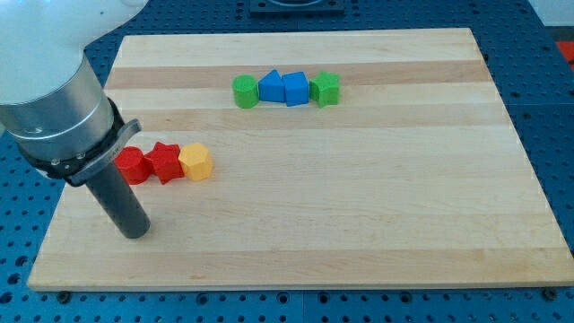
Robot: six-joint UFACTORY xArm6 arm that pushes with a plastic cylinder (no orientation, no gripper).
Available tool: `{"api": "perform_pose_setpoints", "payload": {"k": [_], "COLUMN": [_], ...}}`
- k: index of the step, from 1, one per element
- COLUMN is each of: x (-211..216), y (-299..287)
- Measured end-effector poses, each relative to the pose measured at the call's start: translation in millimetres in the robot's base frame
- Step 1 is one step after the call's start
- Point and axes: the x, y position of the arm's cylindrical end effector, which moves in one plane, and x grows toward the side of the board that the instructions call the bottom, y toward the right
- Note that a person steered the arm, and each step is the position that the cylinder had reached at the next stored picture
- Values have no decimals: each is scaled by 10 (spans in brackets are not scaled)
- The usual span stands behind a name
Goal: Push the group of blocks a bit right
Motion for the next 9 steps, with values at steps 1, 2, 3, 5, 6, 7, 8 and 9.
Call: {"api": "perform_pose_setpoints", "payload": {"k": [1, 2, 3, 5, 6, 7, 8, 9], "x": [0, -242, -242, -66, -66, -420, -775, -853], "y": [-14, -204, -204, -730, -733, -734, -734, -734]}}
